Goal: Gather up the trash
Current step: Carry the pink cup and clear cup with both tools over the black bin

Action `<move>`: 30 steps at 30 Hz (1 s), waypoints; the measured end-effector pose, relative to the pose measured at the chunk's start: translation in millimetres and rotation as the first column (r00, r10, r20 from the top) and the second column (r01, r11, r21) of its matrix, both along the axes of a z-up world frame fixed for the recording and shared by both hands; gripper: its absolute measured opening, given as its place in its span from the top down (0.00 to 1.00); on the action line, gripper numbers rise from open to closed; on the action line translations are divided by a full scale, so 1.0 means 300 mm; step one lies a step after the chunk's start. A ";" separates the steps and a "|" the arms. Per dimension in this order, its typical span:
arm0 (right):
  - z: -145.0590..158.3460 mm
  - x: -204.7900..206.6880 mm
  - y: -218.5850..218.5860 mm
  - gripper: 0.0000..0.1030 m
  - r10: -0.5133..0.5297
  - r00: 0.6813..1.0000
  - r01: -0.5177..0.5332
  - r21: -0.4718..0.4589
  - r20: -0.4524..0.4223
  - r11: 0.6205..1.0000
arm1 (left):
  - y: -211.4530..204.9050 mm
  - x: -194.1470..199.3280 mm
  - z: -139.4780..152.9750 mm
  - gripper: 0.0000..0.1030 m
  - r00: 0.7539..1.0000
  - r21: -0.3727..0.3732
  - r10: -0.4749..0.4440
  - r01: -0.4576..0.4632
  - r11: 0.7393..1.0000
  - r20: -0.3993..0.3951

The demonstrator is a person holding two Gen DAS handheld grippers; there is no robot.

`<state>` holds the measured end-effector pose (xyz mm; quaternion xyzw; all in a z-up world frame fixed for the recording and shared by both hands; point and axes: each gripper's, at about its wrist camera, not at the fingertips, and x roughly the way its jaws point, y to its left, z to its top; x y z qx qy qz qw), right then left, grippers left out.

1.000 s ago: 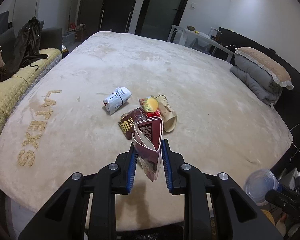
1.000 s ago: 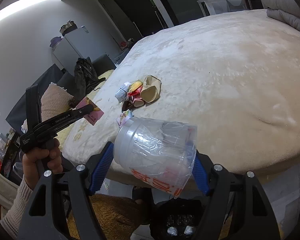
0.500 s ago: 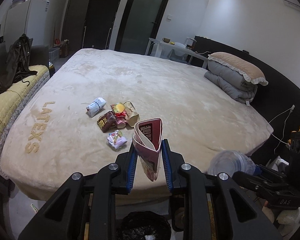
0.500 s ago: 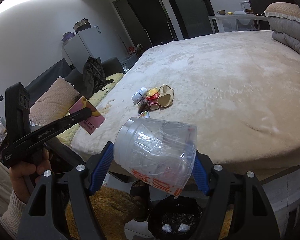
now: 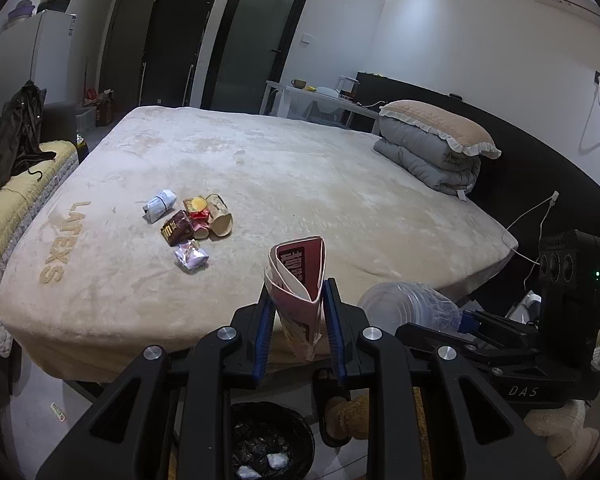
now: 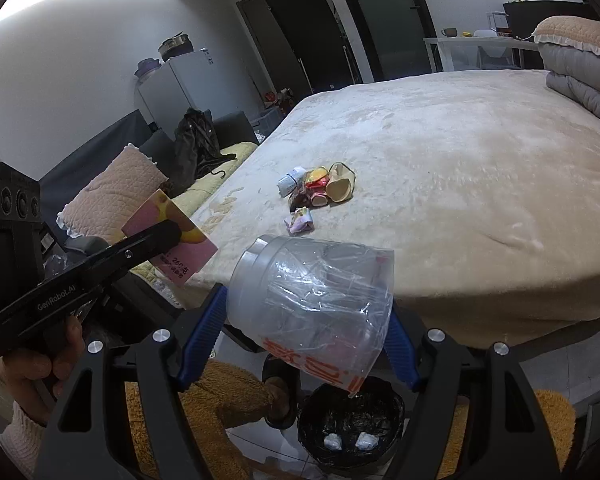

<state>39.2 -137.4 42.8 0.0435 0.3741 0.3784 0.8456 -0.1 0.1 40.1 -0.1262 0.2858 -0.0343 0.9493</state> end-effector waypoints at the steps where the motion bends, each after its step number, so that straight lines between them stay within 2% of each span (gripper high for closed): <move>1: -0.008 -0.008 -0.004 0.30 -0.001 1.000 0.001 -0.002 -0.004 1.000 | -0.009 -0.010 -0.006 0.77 1.000 -0.003 -0.002 0.002 1.000 -0.004; 9: -0.099 -0.015 -0.005 0.30 0.006 0.998 -0.008 -0.032 -0.068 0.999 | -0.029 -0.051 -0.115 0.77 0.998 -0.040 -0.013 0.010 0.999 -0.062; 17: -0.250 0.040 0.028 0.30 0.006 0.984 -0.020 -0.080 -0.176 0.997 | 0.012 -0.021 -0.317 0.77 0.981 -0.120 -0.011 -0.013 0.993 -0.194; 24: -0.413 0.098 0.055 0.30 -0.001 0.953 -0.040 -0.129 -0.302 0.991 | 0.035 0.019 -0.504 0.77 0.948 -0.194 -0.031 -0.032 0.981 -0.316; 30: -0.549 0.139 0.074 0.30 -0.013 0.919 -0.064 -0.180 -0.395 0.982 | 0.050 0.049 -0.661 0.77 0.905 -0.239 -0.058 -0.049 0.970 -0.421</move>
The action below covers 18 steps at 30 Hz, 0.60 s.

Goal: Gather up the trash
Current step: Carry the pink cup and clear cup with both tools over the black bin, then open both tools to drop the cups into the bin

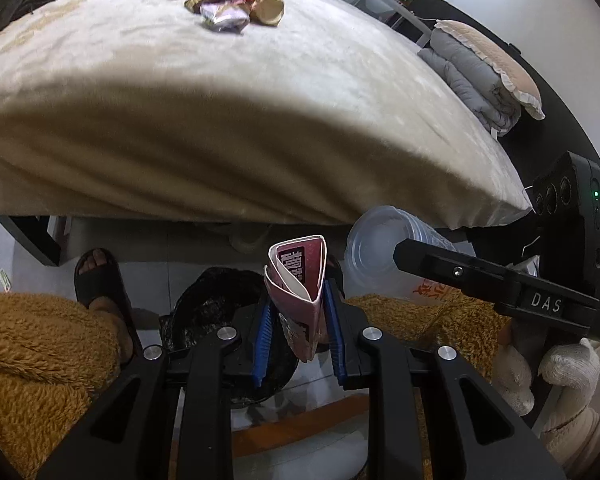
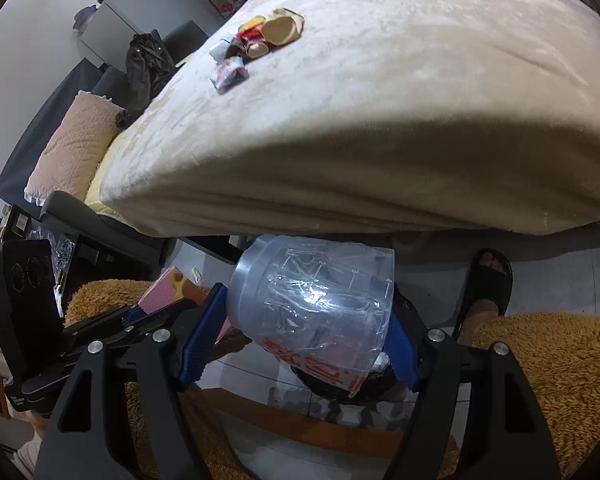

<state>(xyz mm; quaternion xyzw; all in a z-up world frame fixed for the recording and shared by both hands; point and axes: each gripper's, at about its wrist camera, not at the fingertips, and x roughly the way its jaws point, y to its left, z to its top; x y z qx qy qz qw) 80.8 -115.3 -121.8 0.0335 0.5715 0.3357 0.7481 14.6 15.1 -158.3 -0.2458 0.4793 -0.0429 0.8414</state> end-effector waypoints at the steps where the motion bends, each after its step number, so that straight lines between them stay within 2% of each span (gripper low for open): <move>1: -0.025 0.008 0.001 0.30 0.000 1.000 0.000 -0.010 -0.019 1.000 | 0.002 0.005 -0.027 0.77 1.000 -0.004 0.000 0.000 1.000 -0.021; 9: -0.211 0.052 0.018 0.30 -0.004 0.989 -0.009 -0.087 -0.150 0.996 | 0.000 0.046 -0.205 0.77 0.983 -0.046 -0.030 0.023 0.999 -0.179; 15: -0.289 0.058 0.036 0.30 0.007 0.980 -0.029 -0.109 -0.200 0.994 | 0.012 0.067 -0.273 0.77 0.968 -0.070 -0.040 0.024 0.997 -0.247; 18: -0.303 0.058 0.035 0.28 0.001 0.975 -0.022 -0.096 -0.222 0.995 | 0.016 0.075 -0.310 0.74 0.954 -0.094 -0.057 0.030 0.995 -0.296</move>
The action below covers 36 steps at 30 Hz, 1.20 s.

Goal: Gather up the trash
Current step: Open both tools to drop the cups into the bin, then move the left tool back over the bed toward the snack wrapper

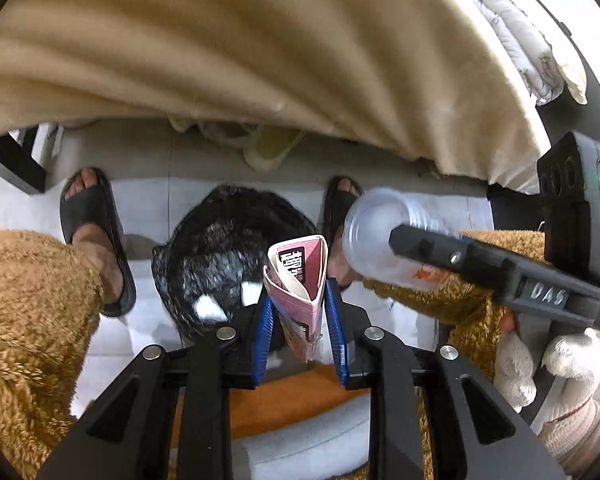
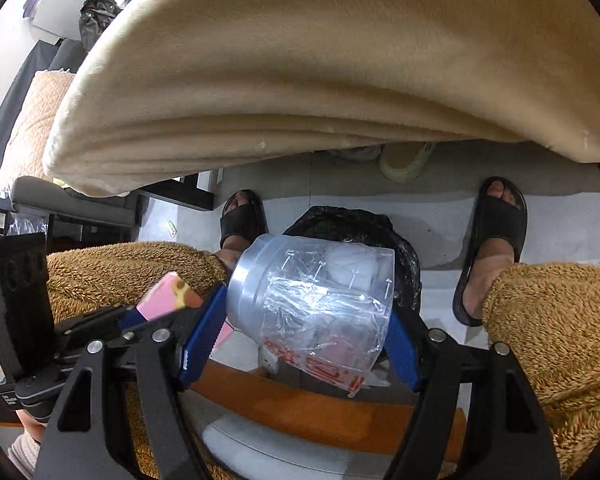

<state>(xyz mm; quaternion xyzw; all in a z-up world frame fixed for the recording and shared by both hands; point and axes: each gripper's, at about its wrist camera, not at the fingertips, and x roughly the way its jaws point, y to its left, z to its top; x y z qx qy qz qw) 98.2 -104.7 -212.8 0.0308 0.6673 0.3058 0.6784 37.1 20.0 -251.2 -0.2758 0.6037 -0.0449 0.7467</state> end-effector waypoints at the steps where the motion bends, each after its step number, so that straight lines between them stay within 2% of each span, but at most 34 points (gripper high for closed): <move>1: -0.002 0.004 -0.004 0.27 -0.006 1.000 0.006 0.011 -0.008 1.000 | 0.000 -0.001 -0.009 0.69 1.000 0.001 -0.001 0.001 1.000 -0.017; 2: -0.008 0.009 -0.005 0.22 -0.014 1.000 0.014 0.017 -0.015 1.000 | -0.003 -0.002 -0.013 0.57 1.000 0.004 0.001 -0.001 1.000 -0.028; 3: -0.010 0.017 -0.010 0.19 -0.025 0.999 0.026 0.024 -0.026 0.999 | 0.000 -0.005 -0.018 0.51 0.999 0.008 0.006 -0.005 1.000 -0.034; 6: -0.013 0.036 -0.024 0.17 -0.051 0.998 0.053 0.041 -0.049 0.998 | 0.007 -0.010 -0.017 0.51 0.999 0.008 0.021 -0.021 1.000 -0.029; 16: 0.061 0.024 -0.040 0.17 -0.061 0.998 0.061 0.047 -0.004 0.997 | 0.008 -0.026 0.034 0.51 0.999 0.021 0.031 -0.032 0.999 0.018; 22: 0.128 0.004 -0.070 0.17 -0.067 0.997 0.065 0.046 0.035 0.997 | 0.006 -0.051 0.104 0.51 0.997 0.037 0.035 -0.038 0.999 0.072; 28: 0.238 -0.005 -0.093 0.17 -0.056 0.994 0.051 0.062 0.089 0.997 | 0.023 -0.075 0.215 0.51 0.988 0.054 0.056 -0.064 0.997 0.145; 33: 0.396 -0.002 -0.130 0.17 -0.063 0.975 0.037 0.125 0.212 0.992 | 0.041 -0.071 0.322 0.51 0.974 0.098 0.050 -0.073 0.993 0.223; 36: 0.454 0.021 -0.140 0.17 -0.071 0.963 0.031 0.155 0.258 0.987 | 0.057 -0.050 0.375 0.51 0.967 0.123 0.041 -0.074 0.990 0.252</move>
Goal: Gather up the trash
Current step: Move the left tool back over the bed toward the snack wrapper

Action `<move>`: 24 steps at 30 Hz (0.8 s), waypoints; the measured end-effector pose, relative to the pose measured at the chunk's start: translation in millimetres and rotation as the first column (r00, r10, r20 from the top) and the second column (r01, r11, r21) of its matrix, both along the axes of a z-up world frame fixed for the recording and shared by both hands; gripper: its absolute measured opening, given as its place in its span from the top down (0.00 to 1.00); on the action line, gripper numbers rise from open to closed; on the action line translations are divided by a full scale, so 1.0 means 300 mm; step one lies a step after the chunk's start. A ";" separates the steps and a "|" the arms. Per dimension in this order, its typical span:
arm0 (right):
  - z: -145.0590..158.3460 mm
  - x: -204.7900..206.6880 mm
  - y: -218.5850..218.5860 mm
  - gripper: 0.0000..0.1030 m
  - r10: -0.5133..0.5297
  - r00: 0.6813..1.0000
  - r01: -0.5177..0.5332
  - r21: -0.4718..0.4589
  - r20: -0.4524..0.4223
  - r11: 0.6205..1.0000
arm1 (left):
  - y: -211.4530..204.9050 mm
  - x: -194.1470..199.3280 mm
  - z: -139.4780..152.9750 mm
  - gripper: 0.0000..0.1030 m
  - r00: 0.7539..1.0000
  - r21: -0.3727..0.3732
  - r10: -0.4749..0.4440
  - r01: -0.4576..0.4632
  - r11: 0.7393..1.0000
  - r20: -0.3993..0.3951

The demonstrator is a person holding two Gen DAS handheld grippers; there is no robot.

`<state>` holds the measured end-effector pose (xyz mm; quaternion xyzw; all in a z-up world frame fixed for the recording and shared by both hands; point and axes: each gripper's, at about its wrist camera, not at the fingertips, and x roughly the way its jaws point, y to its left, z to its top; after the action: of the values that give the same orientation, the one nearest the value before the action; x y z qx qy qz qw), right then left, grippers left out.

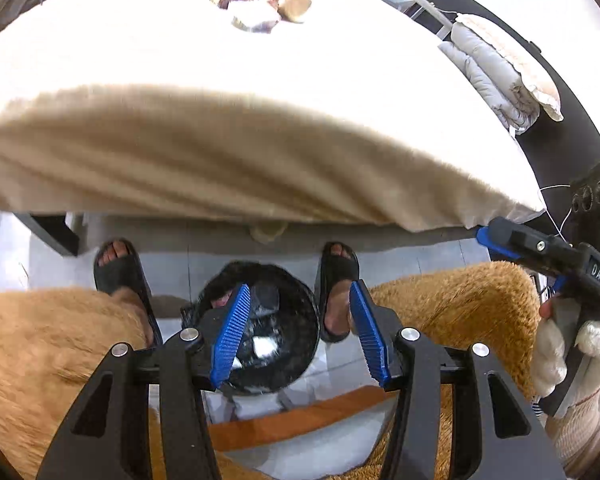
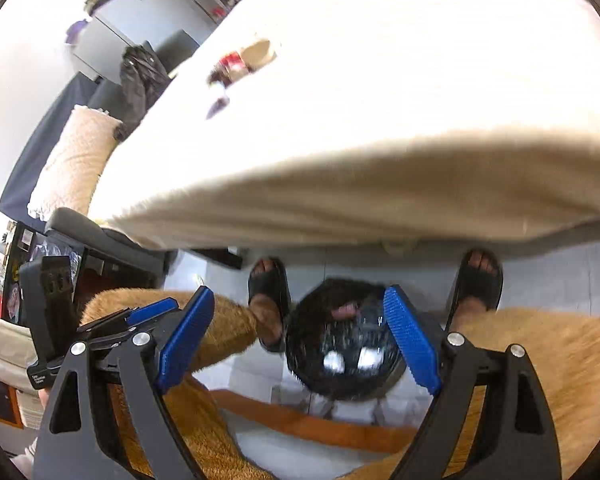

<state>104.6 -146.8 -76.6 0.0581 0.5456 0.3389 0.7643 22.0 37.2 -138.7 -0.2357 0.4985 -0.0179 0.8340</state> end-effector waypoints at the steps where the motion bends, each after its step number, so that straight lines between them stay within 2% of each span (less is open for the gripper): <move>1: 0.015 0.012 -0.002 0.17 -0.003 1.000 0.003 0.009 0.011 1.000 | 0.010 0.007 0.015 0.51 1.000 0.007 0.002 -0.002 1.000 0.009; 10: 0.121 0.131 0.068 0.17 0.006 0.996 -0.012 0.073 0.088 0.997 | 0.097 0.099 0.142 0.50 0.996 0.062 0.038 -0.043 0.997 0.077; 14: 0.145 0.185 0.107 0.17 0.020 0.990 -0.036 0.113 0.142 0.993 | 0.142 0.165 0.182 0.41 0.993 0.096 0.051 -0.062 0.993 0.109; 24: 0.151 0.326 0.135 0.15 -0.008 0.979 -0.037 0.214 0.206 0.976 | 0.212 0.394 0.185 0.39 0.992 0.162 0.056 -0.073 0.984 0.109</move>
<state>202.3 -106.2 -31.5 0.1019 0.4238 0.4060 0.8032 140.1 100.6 -83.0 -0.1803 0.4461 0.0385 0.8758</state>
